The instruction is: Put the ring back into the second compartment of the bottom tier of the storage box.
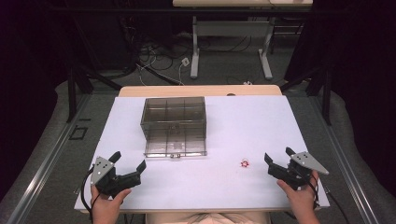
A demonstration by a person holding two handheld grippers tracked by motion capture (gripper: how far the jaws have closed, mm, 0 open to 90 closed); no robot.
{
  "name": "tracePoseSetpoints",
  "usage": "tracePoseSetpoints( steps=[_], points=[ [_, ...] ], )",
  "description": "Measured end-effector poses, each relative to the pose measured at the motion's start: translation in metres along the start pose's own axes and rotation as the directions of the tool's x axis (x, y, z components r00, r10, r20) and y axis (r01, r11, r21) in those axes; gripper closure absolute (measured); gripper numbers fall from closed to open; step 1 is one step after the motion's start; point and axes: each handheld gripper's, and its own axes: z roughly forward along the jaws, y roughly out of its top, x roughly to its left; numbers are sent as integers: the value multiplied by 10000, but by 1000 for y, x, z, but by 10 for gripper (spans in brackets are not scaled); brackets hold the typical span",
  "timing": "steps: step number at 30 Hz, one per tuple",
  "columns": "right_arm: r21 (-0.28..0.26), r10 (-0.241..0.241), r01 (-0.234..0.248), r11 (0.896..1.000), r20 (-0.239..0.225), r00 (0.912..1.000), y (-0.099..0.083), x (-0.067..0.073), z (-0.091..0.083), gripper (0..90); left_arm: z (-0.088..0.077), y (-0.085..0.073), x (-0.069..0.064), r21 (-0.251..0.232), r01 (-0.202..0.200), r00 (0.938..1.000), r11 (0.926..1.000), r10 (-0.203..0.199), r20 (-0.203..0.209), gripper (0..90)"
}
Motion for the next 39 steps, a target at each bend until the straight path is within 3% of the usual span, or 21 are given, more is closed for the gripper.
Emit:
tracePoseSetpoints(
  steps=[2,5,14,20,27,37,39],
  points=[
    [-156,-67,66,9999,-28,10000,0,0,1,160,0,0,0,28,31,10000,10000,-31,21,4],
    [127,-192,196,9997,-287,9994,0,2,2,206,0,-1,0,84,58,10000,9999,-58,3,3],
    [316,-771,788,9964,-517,9957,2,9,8,331,-3,-2,0,53,255,9996,9997,-255,-75,4],
    [754,-731,807,9939,-985,9924,1,15,16,387,-2,-3,0,163,253,9996,9995,-251,-119,3],
    [966,-811,977,9905,-1632,9833,1,22,25,407,-2,-3,1,227,245,9996,9994,-242,-150,4],
    [1340,-792,1048,9854,-1838,9798,3,27,30,415,-3,-4,1,213,249,9994,9995,-244,-241,4],
    [1403,-872,1172,9832,-2036,9752,5,29,31,412,-4,-4,1,224,277,9992,9994,-270,-292,4]
  ],
)
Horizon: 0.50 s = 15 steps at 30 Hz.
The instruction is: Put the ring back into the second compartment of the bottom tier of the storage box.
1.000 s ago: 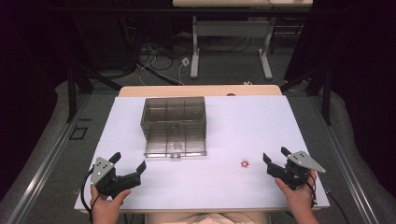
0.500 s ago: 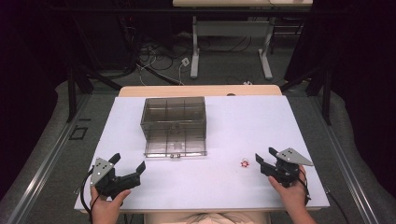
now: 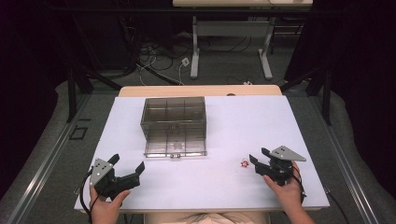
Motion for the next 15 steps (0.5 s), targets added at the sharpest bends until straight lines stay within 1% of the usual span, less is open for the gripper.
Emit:
tracePoseSetpoints(
  steps=[1,2,3,4,7,8,10,15],
  points=[
    [178,4,-3,9998,-81,10000,1,1,0,410,0,0,0,0,0,10000,10000,0,0,4],
    [246,-175,178,9995,-104,9998,3,2,1,408,0,0,0,-10,-29,10000,10000,29,-52,4],
    [246,-175,178,9995,-104,9998,3,2,1,408,0,0,0,-10,-29,10000,10000,29,-52,4],
    [505,-245,256,9984,-220,9995,7,2,2,397,0,0,0,-14,-48,10000,10000,48,-78,4],
    [613,-152,170,9980,-290,9995,10,2,4,393,0,0,0,-32,-67,10000,10000,67,-69,4],
    [884,-164,194,9959,-341,9993,13,3,7,393,0,0,-1,-36,-43,10000,10000,42,-70,4],
    [1177,-245,291,9926,-403,9989,17,3,10,393,0,0,0,-37,-56,10000,10000,56,-76,4],
    [1261,-105,167,9919,-497,9987,23,6,16,392,0,0,0,-24,-62,10000,10000,62,-4,4]
  ],
)
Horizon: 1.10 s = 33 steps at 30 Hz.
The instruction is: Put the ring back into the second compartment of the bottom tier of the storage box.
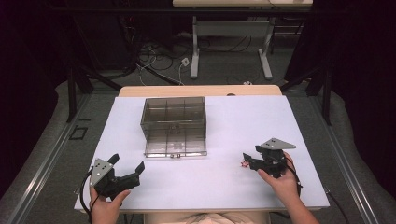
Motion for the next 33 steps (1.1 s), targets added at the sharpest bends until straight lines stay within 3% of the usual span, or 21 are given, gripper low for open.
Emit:
tracePoseSetpoints(
  steps=[4,10,21,33],
  points=[
    [-33,90,-89,10000,61,9999,3,3,5,392,0,0,-1,19,-46,10000,10000,46,8,4],
    [-123,85,-82,9999,207,9998,-7,10,10,399,0,0,-1,38,-58,10000,10000,58,7,4],
    [414,77,-89,9991,301,9995,-23,14,19,402,1,0,0,93,15,10000,10000,-16,58,4],
    [774,148,-186,9968,502,9986,-28,14,25,402,1,-1,0,116,-9,10000,9999,8,67,4]
  ],
)
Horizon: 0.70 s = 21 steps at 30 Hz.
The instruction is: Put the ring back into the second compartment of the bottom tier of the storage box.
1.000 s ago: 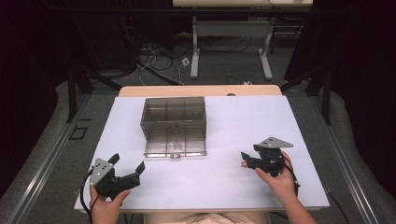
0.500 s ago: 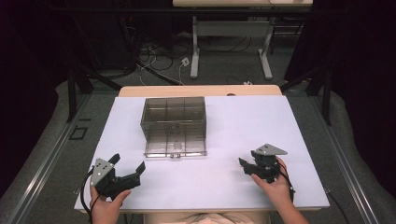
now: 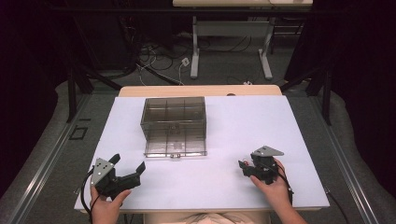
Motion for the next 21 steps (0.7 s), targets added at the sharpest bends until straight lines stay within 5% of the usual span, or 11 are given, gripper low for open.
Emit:
tracePoseSetpoints(
  steps=[21],
  points=[
    [292,405,-407,9987,62,9992,-3,-2,5,419,2,0,1,66,101,9999,9999,-102,75,5]
  ],
)
